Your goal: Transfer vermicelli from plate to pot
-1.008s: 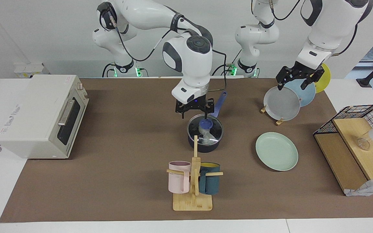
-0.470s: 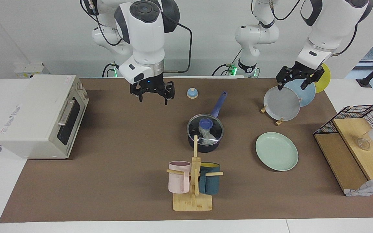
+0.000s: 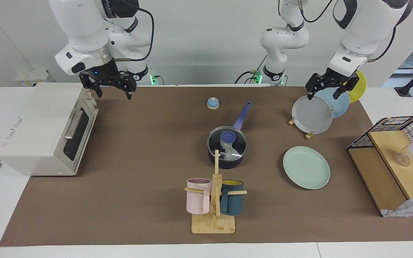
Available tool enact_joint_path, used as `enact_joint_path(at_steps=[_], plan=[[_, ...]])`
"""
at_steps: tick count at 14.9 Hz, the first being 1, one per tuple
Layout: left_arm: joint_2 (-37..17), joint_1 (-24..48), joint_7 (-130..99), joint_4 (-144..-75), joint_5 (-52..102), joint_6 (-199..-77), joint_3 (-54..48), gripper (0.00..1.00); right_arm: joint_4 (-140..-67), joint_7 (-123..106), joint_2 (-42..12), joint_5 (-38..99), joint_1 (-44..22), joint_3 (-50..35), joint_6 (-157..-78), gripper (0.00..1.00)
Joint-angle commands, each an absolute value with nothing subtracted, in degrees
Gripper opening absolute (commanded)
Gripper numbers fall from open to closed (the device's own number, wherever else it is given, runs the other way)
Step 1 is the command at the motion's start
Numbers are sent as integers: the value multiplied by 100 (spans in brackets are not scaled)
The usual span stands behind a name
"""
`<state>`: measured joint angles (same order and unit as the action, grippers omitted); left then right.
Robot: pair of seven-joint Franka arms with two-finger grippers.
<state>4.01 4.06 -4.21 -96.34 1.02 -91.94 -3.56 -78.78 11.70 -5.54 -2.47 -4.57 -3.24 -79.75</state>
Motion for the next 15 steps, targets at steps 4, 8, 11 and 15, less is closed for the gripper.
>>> enact_joint_path(at_steps=[4,8,11,15], plan=[[457,448,-378,-9659,53,-9237,-325,100,-8716,431,104,-141,-431,219,-7804,100],[457,457,-378,-9659,53,-9237,-325,100,-8859,396,149,-123,-334,369,-7963,100],[457,457,-387,-9659,53,-9237,-325,100,-8912,107,193,26,-202,387,-7919,100],[457,457,-387,-9659,53,-9237,-325,100,-8973,79,150,26,-185,501,-8059,100]])
